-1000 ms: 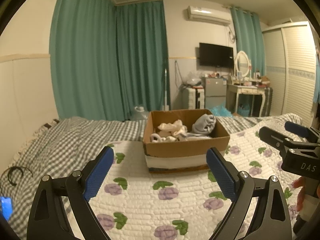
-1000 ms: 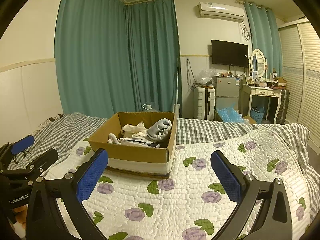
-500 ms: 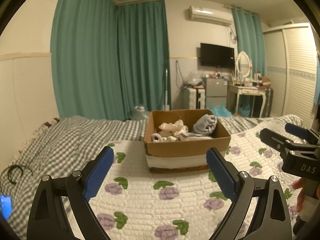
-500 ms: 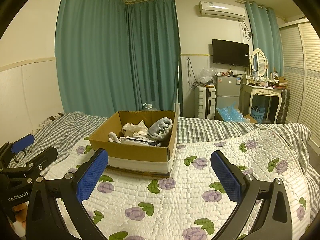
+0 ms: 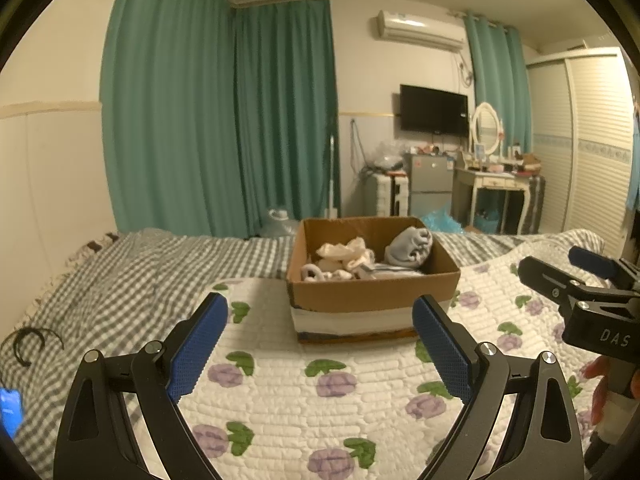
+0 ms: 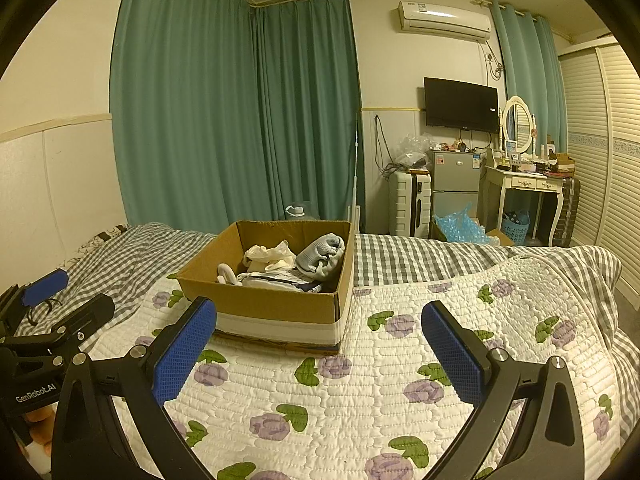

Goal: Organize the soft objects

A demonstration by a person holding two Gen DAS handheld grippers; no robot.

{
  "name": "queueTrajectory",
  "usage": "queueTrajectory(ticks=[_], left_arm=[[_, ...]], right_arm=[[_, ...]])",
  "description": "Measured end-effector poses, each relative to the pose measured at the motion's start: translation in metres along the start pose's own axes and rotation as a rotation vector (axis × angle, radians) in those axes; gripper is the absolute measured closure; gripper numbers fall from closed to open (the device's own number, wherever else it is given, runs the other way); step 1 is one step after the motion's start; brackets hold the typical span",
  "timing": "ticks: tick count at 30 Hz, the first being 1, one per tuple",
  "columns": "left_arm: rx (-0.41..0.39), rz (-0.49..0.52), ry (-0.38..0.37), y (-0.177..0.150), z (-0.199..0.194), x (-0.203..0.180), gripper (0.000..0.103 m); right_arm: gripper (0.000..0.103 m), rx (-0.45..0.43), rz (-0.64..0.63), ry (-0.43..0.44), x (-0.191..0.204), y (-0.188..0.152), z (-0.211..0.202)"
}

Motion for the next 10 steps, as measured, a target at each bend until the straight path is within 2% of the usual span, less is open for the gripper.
queueTrajectory(ticks=[10], left_arm=[[-0.004, 0.005, 0.002, 0.0022, -0.0016, -0.0027, 0.008]], right_arm=[[0.000, 0.003, 0.004, 0.002, -0.0010, -0.0026, 0.0003]])
Point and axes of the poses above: each gripper's, at about its wrist camera, not at the fingertips, and z roughly the way its jaws point, x to its left, y to its top, the point moved 8 cm from there along z, roughly the way its jaws point, and after that the axes turned 10 degrees about z, right-handed, at the moved point
